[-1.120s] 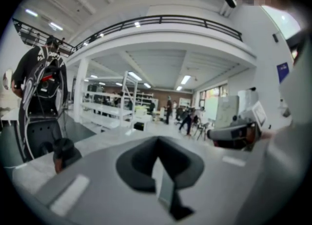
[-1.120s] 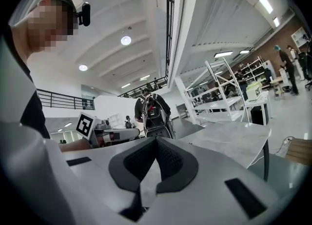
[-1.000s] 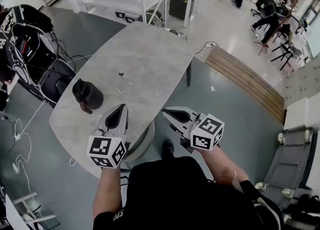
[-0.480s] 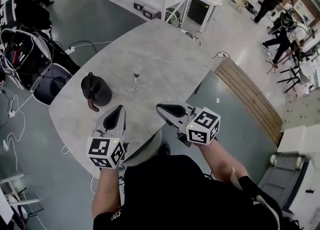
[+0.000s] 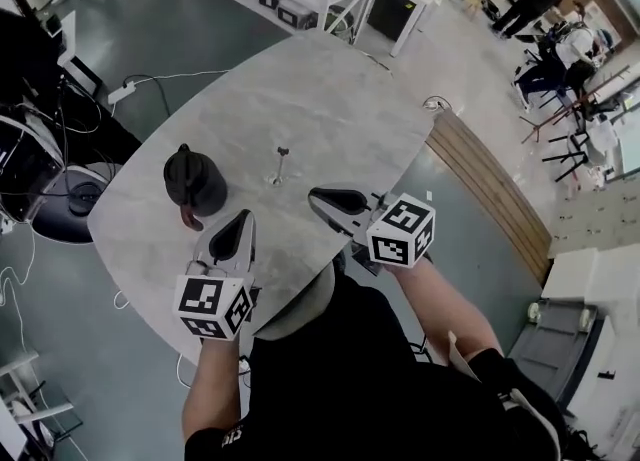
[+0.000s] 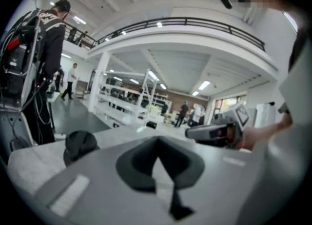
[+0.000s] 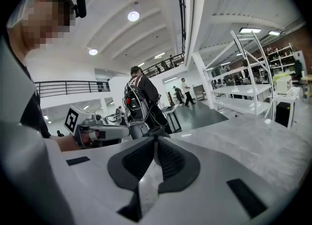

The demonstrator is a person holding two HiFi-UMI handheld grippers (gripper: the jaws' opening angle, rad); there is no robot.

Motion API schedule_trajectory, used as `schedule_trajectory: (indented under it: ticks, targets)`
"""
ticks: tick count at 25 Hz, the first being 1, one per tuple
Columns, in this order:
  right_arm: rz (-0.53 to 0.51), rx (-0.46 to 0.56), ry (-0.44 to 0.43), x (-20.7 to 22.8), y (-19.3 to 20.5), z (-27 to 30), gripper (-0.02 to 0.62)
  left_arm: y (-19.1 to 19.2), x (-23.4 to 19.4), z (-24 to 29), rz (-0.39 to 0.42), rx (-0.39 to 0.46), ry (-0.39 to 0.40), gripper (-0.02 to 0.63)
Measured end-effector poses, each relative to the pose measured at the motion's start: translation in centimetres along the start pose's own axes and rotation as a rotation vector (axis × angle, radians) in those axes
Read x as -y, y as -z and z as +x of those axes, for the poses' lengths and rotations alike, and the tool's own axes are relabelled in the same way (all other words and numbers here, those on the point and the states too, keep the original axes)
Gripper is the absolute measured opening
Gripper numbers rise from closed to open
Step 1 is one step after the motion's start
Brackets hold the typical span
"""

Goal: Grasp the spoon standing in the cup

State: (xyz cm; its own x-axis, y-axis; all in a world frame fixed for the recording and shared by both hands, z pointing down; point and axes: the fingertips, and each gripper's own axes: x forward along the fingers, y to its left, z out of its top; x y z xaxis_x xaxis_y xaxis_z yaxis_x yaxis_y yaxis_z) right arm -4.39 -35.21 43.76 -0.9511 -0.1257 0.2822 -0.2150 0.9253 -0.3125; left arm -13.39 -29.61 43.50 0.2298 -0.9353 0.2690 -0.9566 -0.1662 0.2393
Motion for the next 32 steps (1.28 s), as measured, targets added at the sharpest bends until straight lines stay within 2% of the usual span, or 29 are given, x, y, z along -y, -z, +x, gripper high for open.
schedule_trajectory:
  ticks: [5, 10, 13, 15, 23, 29, 30, 32]
  targets:
    - [0.025, -0.047, -0.020, 3.0, 1.3, 2.9, 0.029, 0.1, -1.7, 1.8, -0.024, -0.018, -0.039, 0.009]
    - [0.046, -0.106, -0.070, 7.3, 2.5, 5.8, 0.055, 0.4, -2.2, 5.7, -0.045, -0.043, -0.085, 0.009]
    - [0.021, -0.153, -0.086, 10.3, 3.3, 7.7, 0.089, 0.7, -2.8, 7.9, -0.063, -0.063, -0.130, 0.009]
    - [0.009, -0.182, -0.081, 12.1, 4.2, 8.8, 0.133, 1.2, -3.2, 8.9, -0.082, -0.077, -0.166, 0.009]
    - [0.087, -0.247, -0.134, 17.1, 8.1, 12.7, 0.213, 3.4, -3.4, 11.4, -0.152, -0.132, -0.283, 0.009]
    - [0.060, -0.334, -0.191, 16.9, 10.4, 15.0, 0.207, 3.8, -3.4, 11.4, -0.186, -0.137, -0.358, 0.009]
    - [0.048, -0.337, -0.189, 17.0, 10.6, 15.2, 0.198, 3.8, -3.3, 11.4, -0.193, -0.136, -0.370, 0.009]
    - [0.027, -0.332, -0.175, 17.2, 10.7, 15.6, 0.136, 3.7, -3.2, 11.2, -0.203, -0.135, -0.390, 0.009]
